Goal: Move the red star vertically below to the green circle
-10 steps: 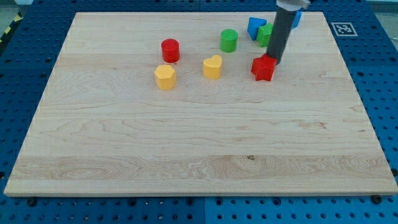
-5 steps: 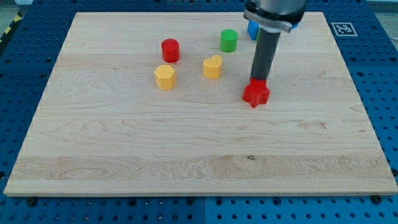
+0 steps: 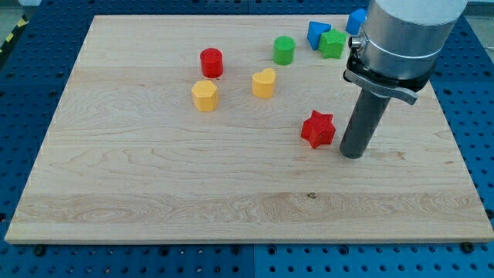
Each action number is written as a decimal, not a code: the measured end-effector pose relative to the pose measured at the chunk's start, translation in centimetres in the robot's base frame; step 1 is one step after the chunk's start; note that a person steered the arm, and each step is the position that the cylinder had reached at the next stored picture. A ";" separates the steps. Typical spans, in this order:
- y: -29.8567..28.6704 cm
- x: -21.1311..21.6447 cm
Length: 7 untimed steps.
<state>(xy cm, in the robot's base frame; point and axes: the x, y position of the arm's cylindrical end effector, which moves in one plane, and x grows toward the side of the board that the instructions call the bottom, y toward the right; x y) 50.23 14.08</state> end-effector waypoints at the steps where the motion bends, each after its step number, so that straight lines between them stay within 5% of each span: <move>1: 0.0 -2.6; 5: -6.3 -0.6; 7: -4.4 -0.5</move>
